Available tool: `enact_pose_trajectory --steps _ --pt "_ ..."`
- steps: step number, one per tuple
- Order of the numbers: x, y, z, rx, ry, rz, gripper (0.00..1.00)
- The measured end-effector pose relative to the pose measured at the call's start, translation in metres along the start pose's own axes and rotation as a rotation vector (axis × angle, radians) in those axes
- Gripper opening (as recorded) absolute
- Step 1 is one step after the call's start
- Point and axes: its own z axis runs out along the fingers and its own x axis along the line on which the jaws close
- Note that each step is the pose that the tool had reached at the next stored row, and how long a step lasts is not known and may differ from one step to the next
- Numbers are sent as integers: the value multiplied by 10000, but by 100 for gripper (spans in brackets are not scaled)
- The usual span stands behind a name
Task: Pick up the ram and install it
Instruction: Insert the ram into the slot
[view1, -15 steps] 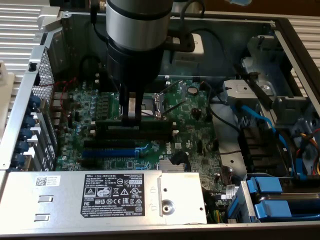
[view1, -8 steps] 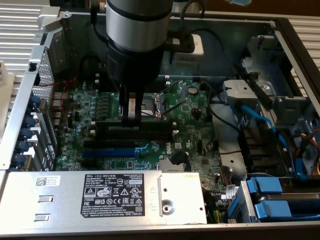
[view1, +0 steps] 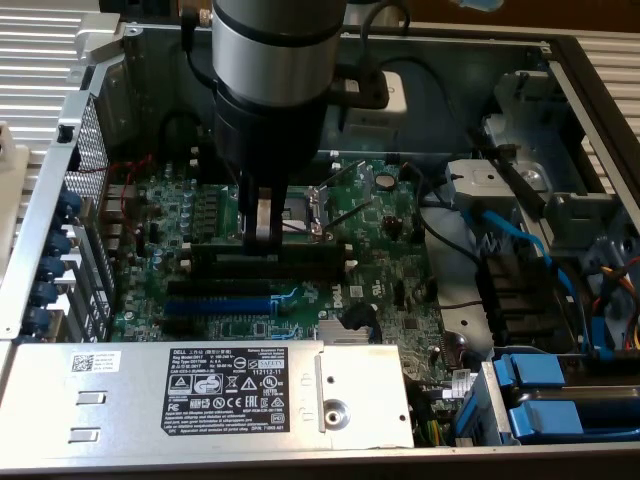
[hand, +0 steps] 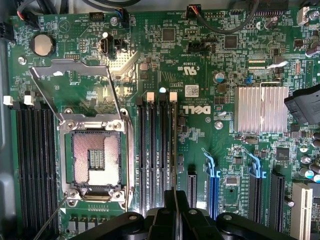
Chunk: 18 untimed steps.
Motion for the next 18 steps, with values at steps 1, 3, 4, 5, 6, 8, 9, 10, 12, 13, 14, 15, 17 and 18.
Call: enact_pose_trajectory --steps 1,3,4,5,6,8,9,10,12,13,14,15,17,18 --pt "0 0 1 1 -1 0 12" --pt "0 0 2 1 -1 0 12" --pt "0 0 3 0 0 0 12" --pt "0 0 4 1 -1 0 12" --pt "0 1 6 0 0 0 12" --pt "-1 1 10 1 -1 0 12" --pt "-1 1 11 0 0 0 12" --pt "-1 1 13 0 0 0 12" --pt "-1 1 18 0 0 0 12" --pt "-1 1 20 0 0 0 12" --pt "-1 1 22 0 -1 0 12" --pt "-1 1 22 0 -1 0 12" --pt "-1 1 22 0 -1 0 12" --pt "-1 1 22 0 -1 0 12"
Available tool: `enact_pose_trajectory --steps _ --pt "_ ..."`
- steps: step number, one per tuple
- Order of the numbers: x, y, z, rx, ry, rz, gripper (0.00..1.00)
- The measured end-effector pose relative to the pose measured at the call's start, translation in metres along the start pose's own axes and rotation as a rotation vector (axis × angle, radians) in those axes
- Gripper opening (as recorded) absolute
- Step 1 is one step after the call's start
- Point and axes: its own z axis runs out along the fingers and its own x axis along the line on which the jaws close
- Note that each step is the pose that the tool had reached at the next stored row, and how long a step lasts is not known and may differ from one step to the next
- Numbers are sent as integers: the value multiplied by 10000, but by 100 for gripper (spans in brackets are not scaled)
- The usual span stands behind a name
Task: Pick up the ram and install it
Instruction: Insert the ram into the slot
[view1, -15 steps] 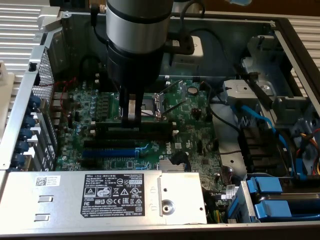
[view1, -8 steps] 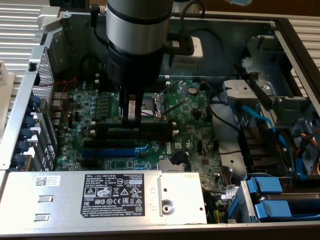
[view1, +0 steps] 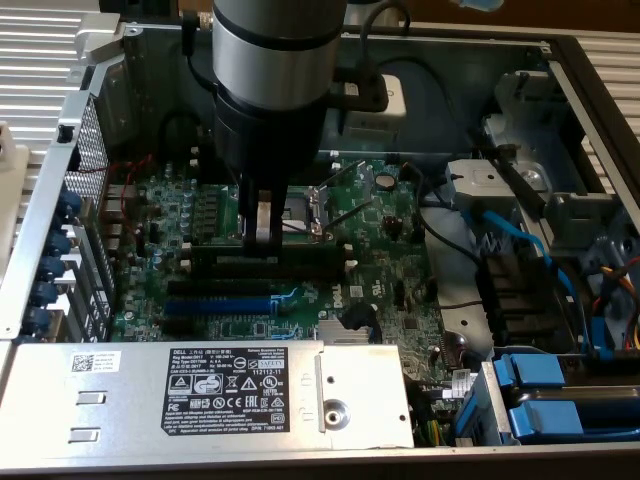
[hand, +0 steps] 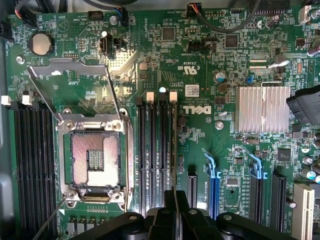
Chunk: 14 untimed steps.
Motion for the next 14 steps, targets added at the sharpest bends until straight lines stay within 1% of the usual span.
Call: enact_pose_trajectory --steps 8,9,10,11,13,14 --pt "0 0 0 -1 1 -1 12" --pt "0 0 0 -1 1 0 14" --pt "0 0 0 -1 1 0 20" --pt "0 0 0 0 1 -1 20" --pt "0 0 0 0 1 -1 32" --pt "0 0 0 0 0 0 32"
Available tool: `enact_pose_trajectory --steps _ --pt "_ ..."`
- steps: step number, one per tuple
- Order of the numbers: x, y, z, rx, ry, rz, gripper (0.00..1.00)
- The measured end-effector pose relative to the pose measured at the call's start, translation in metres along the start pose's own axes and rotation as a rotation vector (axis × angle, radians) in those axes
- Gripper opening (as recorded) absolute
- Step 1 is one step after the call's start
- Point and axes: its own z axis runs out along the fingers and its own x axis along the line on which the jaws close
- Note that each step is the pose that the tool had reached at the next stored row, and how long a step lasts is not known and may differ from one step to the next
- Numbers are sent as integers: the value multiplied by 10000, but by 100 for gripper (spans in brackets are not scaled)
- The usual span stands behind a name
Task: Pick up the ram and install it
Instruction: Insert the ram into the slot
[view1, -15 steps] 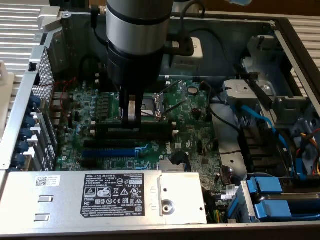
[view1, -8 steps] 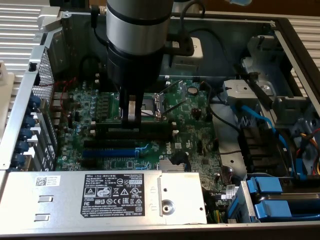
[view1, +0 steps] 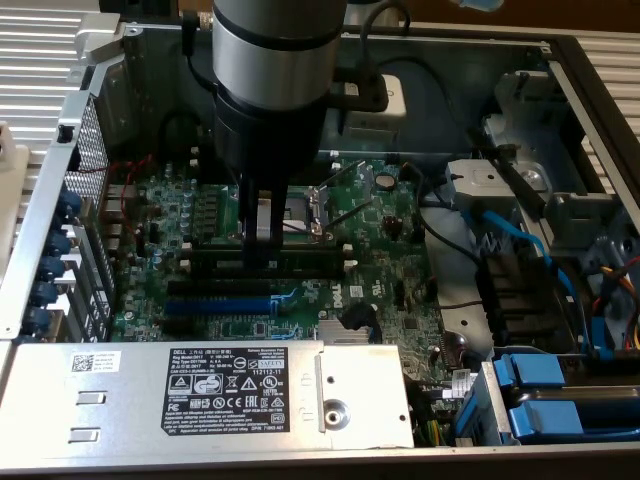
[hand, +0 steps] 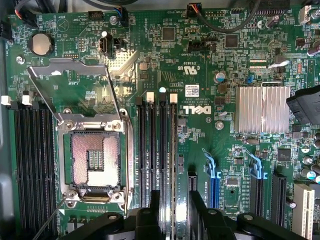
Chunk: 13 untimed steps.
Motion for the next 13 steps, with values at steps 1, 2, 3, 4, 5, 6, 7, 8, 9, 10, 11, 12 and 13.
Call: enact_pose_trajectory --steps 1,2,3,4,5,6,7,8,9,10,11,12,13 --pt "0 0 0 0 0 0 38" --pt "0 0 0 0 0 0 38" --pt "0 0 0 0 0 0 38" --pt "0 0 0 0 0 0 38" --pt "0 0 0 0 0 0 38" --pt "0 0 0 0 0 0 38" --pt "0 0 0 0 0 0 38" --pt "0 0 -2 0 1 0 38" --pt "0 0 -2 0 1 0 38" --pt "0 0 -3 0 0 0 38" --pt "0 0 -5 0 0 0 38" --pt "0 -1 -11 3 -4 1 38" --pt "1 -1 -17 1 -2 0 38"
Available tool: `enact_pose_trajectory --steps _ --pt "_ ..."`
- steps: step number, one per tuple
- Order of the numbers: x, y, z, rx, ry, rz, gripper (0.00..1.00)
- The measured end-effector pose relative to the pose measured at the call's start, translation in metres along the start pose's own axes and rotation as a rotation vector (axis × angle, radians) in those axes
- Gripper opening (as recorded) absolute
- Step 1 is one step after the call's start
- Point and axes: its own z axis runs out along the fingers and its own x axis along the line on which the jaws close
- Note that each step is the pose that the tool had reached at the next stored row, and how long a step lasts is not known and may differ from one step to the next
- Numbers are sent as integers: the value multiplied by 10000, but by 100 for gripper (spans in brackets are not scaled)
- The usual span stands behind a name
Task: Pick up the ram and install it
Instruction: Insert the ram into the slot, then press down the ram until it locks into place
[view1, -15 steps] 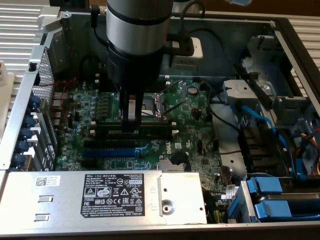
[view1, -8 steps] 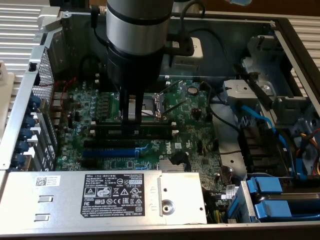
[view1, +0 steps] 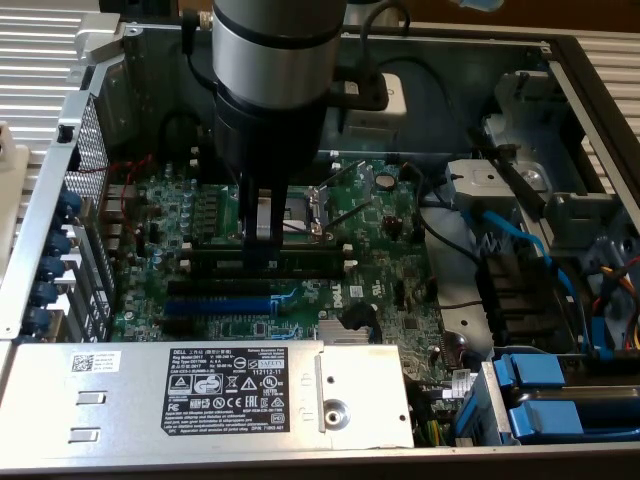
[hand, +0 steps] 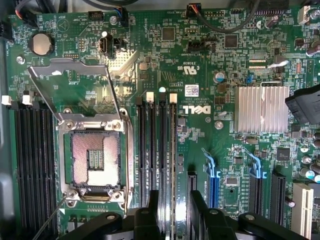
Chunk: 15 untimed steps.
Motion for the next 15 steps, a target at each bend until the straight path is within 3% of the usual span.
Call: enact_pose_trajectory --steps 15 --pt "3 -3 -52 -1 2 0 38"
